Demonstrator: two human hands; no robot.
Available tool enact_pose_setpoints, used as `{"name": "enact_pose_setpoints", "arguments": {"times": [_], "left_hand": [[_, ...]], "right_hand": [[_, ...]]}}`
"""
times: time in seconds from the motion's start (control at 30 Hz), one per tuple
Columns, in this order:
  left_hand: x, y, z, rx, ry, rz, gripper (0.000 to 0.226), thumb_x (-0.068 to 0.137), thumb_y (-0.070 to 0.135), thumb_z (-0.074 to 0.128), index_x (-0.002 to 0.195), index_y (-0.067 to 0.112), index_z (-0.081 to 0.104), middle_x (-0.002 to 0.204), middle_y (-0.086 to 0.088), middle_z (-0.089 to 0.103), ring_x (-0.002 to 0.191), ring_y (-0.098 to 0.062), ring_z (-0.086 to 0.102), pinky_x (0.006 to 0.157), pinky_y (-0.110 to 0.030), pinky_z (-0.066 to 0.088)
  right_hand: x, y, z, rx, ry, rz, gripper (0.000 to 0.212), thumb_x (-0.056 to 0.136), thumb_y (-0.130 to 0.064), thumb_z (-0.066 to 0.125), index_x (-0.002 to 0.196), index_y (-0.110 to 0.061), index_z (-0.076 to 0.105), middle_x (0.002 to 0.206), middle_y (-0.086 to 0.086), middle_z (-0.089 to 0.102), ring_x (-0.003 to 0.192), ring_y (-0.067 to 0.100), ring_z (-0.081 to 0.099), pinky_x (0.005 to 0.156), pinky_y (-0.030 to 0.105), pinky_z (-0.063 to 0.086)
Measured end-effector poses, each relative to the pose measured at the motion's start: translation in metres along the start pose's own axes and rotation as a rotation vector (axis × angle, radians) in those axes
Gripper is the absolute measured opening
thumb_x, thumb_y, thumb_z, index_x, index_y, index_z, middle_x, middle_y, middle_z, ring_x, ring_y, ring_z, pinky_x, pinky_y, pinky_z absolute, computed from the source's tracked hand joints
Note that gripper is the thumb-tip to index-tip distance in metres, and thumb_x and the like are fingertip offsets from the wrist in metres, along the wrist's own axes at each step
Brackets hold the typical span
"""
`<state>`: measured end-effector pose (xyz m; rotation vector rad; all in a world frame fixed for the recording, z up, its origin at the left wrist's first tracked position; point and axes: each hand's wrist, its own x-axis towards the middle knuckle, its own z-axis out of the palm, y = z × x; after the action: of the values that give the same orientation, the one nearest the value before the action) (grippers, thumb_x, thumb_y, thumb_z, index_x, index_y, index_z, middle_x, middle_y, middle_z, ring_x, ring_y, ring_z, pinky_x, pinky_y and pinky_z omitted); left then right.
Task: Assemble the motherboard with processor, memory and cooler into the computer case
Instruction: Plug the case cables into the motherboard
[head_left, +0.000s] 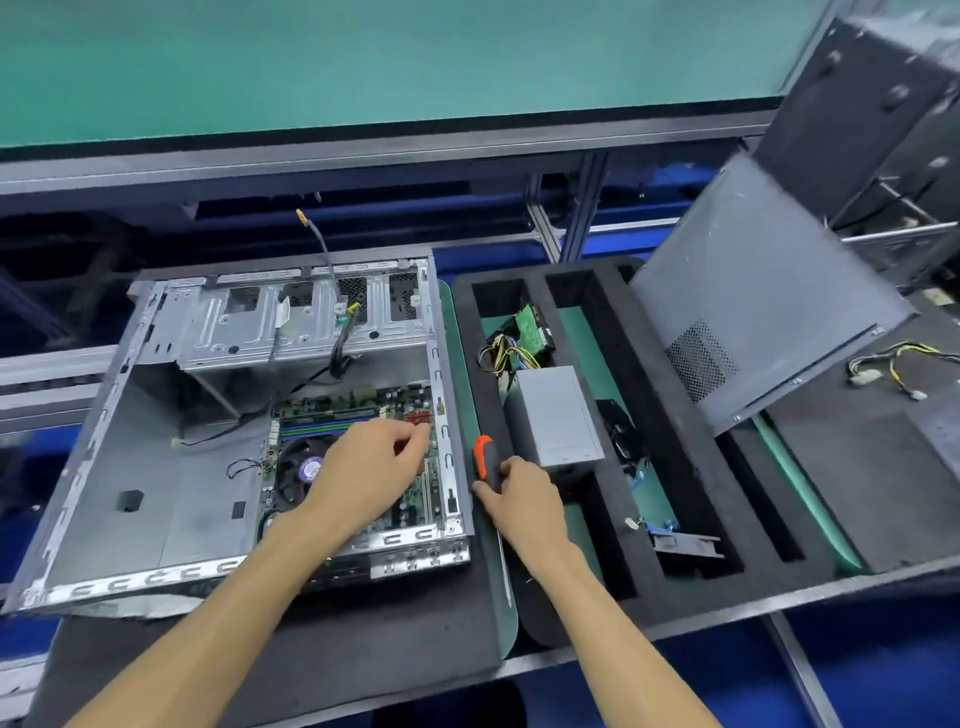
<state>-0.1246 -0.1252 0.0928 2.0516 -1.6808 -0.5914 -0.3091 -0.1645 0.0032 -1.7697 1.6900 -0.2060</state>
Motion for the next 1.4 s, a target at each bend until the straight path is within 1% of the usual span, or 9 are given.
{"name": "enact_pose_setpoints", "arguments": {"times": [0.2,0.37,0.67,0.83,0.9,1.03,1.17,1.33,1.4], "left_hand": [[-0.005,-0.014,-0.003,-0.003,0.005,-0.072,0.056,0.102,0.048,0.041,0.061,0.015,0.060,0.046,0.005,0.053,0.038,-0.010,0.040,0.052,-0.028,0.040],[-0.009,-0.026,-0.015,-0.011,0.029,-0.120,0.057,0.101,0.051,0.038,0.059,0.019,0.061,0.056,-0.007,0.064,0.047,-0.025,0.054,0.060,-0.033,0.053],[0.016,-0.060,-0.056,-0.087,0.447,-0.318,0.026,0.093,0.045,0.059,0.087,0.023,0.044,0.075,0.006,0.058,0.068,-0.008,0.055,0.056,-0.033,0.038],[0.051,-0.093,-0.083,-0.300,0.372,-0.565,0.051,0.089,0.050,0.066,0.115,0.011,0.046,0.103,-0.008,0.064,0.089,-0.026,0.061,0.079,-0.039,0.048],[0.054,-0.105,-0.087,-0.355,0.326,-0.543,0.047,0.085,0.044,0.073,0.114,0.013,0.054,0.098,-0.008,0.071,0.088,-0.026,0.068,0.084,-0.043,0.055],[0.049,-0.120,-0.089,-0.349,0.245,-0.417,0.029,0.085,0.028,0.072,0.108,0.022,0.055,0.068,0.002,0.073,0.063,-0.015,0.072,0.073,-0.046,0.060],[0.049,-0.118,-0.091,-0.298,0.232,-0.272,0.017,0.087,0.023,0.069,0.102,0.027,0.061,0.082,0.007,0.073,0.073,-0.015,0.071,0.075,-0.043,0.059],[0.044,-0.089,-0.098,-0.659,0.262,-0.002,0.020,0.086,0.018,0.074,0.099,0.031,0.067,0.079,0.005,0.074,0.071,-0.009,0.071,0.066,-0.018,0.055],[0.048,-0.076,-0.100,-0.770,0.200,0.054,0.020,0.086,0.015,0.076,0.103,0.023,0.068,0.082,-0.002,0.074,0.072,-0.017,0.073,0.068,-0.026,0.060]], "right_hand": [[0.008,0.005,0.004,-0.058,-0.036,-0.054,0.050,0.092,-0.051,0.065,0.126,-0.017,0.053,0.104,0.002,0.070,0.097,0.024,0.067,0.070,0.031,0.045],[0.009,-0.007,-0.019,-0.096,0.023,-0.091,0.040,0.100,-0.054,0.047,0.100,-0.017,0.062,0.076,-0.005,0.067,0.077,0.019,0.066,0.068,0.033,0.051],[-0.001,-0.105,-0.082,0.464,0.215,-0.464,0.030,0.101,-0.029,0.056,0.075,-0.017,0.065,0.062,-0.008,0.059,0.057,0.007,0.052,0.052,0.015,0.039],[0.014,-0.182,-0.065,0.336,0.092,-0.424,0.028,0.101,-0.036,0.053,0.088,-0.017,0.069,0.070,0.000,0.070,0.061,0.021,0.068,0.061,0.038,0.059],[0.025,-0.199,-0.050,0.302,0.086,-0.375,0.031,0.100,-0.036,0.053,0.082,-0.017,0.068,0.064,0.007,0.071,0.054,0.025,0.067,0.059,0.039,0.059],[0.044,-0.216,-0.020,0.171,0.134,-0.295,0.052,0.097,-0.041,0.060,0.070,0.003,0.067,0.059,0.017,0.068,0.053,0.033,0.066,0.059,0.045,0.059],[0.053,-0.220,-0.004,0.098,0.219,-0.294,0.050,0.092,-0.040,0.068,0.054,-0.009,0.063,0.047,0.006,0.063,0.045,0.020,0.064,0.054,0.041,0.060],[0.054,-0.206,0.004,0.264,0.134,-0.292,0.025,0.094,-0.043,0.066,0.090,-0.019,0.063,0.062,0.003,0.070,0.047,0.016,0.067,0.052,0.038,0.057],[0.053,-0.193,0.007,0.391,0.082,-0.315,0.012,0.099,-0.036,0.061,0.098,-0.024,0.062,0.065,0.000,0.071,0.046,0.016,0.066,0.045,0.032,0.051]]}}
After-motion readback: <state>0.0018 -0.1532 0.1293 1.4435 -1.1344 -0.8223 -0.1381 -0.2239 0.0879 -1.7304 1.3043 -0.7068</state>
